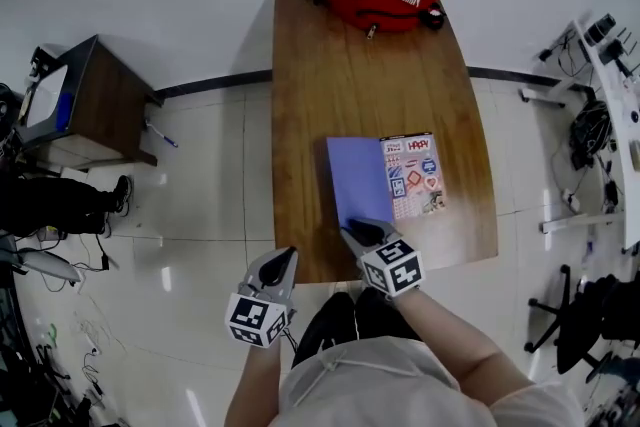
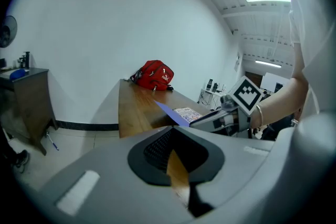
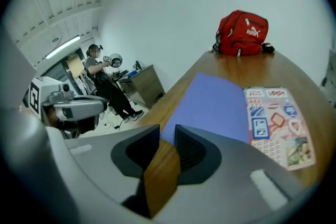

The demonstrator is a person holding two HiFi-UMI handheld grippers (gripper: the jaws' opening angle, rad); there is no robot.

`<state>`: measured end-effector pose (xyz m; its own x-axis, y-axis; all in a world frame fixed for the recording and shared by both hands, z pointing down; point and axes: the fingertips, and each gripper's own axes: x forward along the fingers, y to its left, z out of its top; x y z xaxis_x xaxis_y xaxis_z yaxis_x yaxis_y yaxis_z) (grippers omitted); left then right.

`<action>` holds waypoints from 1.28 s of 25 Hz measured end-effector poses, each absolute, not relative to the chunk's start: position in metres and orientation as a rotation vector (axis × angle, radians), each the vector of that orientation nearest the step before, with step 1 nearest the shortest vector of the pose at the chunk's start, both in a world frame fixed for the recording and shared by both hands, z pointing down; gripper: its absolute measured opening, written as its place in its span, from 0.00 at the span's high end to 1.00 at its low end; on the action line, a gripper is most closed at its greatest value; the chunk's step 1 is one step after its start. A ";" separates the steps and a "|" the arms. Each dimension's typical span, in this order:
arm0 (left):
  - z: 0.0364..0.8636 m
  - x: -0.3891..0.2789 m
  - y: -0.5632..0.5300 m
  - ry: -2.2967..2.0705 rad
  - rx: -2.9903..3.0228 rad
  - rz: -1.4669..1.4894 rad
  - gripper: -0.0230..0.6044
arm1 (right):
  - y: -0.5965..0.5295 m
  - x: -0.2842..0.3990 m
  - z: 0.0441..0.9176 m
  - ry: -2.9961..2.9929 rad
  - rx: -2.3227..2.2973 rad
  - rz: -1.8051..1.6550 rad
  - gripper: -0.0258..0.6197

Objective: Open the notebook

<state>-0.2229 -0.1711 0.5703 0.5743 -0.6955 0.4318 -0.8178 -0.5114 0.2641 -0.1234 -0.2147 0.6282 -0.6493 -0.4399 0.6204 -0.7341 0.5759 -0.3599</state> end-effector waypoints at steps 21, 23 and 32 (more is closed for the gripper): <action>0.441 -0.197 -0.192 -1.362 2.607 0.144 0.95 | -0.208 0.064 0.445 -2.440 1.615 0.306 0.95; 0.440 -0.195 -0.186 -1.356 2.609 0.136 0.95 | -0.200 0.066 0.444 -2.435 1.637 0.298 0.95; 0.439 -0.170 -0.126 -1.317 2.627 0.083 0.95 | -0.139 0.087 0.455 -2.393 1.675 0.295 0.95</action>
<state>-0.1697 -0.1265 0.4391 0.6010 -0.7869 0.1399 -0.7982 -0.5823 0.1540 0.0875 -0.1387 0.4549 -0.3347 -0.8997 0.2803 -0.9408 0.3358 -0.0454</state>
